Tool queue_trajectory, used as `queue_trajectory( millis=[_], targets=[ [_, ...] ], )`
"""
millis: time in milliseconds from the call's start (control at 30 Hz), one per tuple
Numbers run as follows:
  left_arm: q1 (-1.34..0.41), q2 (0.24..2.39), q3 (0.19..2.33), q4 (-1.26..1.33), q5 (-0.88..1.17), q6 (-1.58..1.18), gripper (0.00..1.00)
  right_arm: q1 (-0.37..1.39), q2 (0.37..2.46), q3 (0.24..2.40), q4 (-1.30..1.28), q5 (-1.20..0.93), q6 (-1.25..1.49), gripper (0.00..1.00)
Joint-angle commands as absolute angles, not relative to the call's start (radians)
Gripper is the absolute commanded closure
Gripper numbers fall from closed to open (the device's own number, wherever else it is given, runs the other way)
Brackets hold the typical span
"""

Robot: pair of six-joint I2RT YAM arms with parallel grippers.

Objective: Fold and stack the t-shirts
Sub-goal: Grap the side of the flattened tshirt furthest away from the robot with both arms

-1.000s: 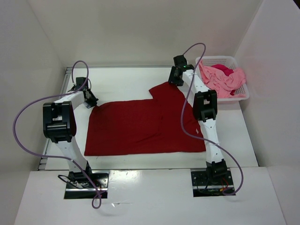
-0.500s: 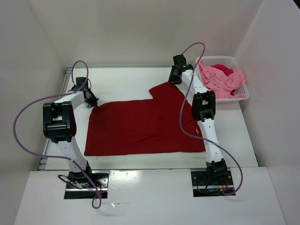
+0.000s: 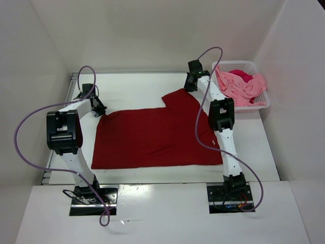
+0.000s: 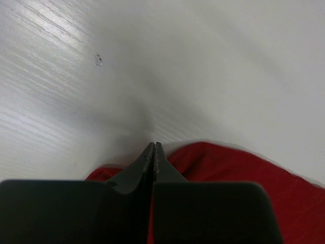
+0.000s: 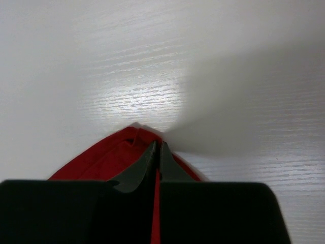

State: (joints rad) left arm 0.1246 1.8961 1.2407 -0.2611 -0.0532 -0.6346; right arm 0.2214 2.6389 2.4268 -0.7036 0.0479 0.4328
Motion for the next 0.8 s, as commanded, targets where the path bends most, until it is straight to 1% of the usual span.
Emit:
queue_trajectory(
  millis=[0, 67, 167, 200, 267, 300, 367, 400, 433, 467, 667, 767],
  targets=[
    [0.123, 1.879, 1.246, -0.241, -0.037, -0.643, 1.00, 0.215, 2.553, 2.398, -0.707, 0.058, 0.436, 0.99],
    [0.123, 1.861, 1.246, -0.241, -0.037, -0.643, 1.00, 0.215, 2.517, 2.382, -0.707, 0.058, 0.436, 1.00],
    [0.123, 1.803, 1.218, -0.250, -0.037, -0.643, 1.00, 0.215, 2.421, 2.298, -0.678, 0.034, 0.436, 1.00],
    [0.123, 1.789, 1.207, -0.250, -0.037, -0.643, 1.00, 0.215, 2.389, 2.220, -0.667, 0.022, 0.436, 1.00],
    [0.123, 1.749, 1.195, -0.259, -0.037, -0.643, 1.00, 0.215, 2.288, 2.131, -0.640, 0.021, 0.436, 1.00],
    [0.123, 1.723, 1.180, -0.259, -0.028, -0.643, 1.00, 0.215, 2.254, 2.035, -0.628, 0.021, 0.436, 1.00],
    [0.123, 1.697, 1.149, -0.268, -0.028, -0.643, 1.00, 0.206, 2.151, 1.938, -0.604, 0.011, 0.446, 1.00],
    [0.132, 1.671, 1.140, -0.268, -0.018, -0.643, 1.00, 0.206, 2.120, 1.846, -0.591, 0.011, 0.446, 1.00],
    [0.132, 1.658, 1.131, -0.278, -0.009, -0.643, 1.00, 0.206, 2.087, 1.803, -0.591, 0.011, 0.457, 1.00],
    [0.141, 1.645, 1.111, -0.287, -0.009, -0.643, 1.00, 0.195, 2.018, 1.714, -0.577, 0.011, 0.457, 1.00],
    [0.193, 1.528, 1.051, -0.330, 0.000, -0.624, 1.00, 0.166, 1.755, 1.418, -0.565, 0.002, 0.477, 1.00],
    [0.213, 1.497, 1.005, -0.353, 0.009, -0.624, 1.00, 0.166, 1.671, 1.294, -0.565, 0.002, 0.488, 1.00]
  ],
)
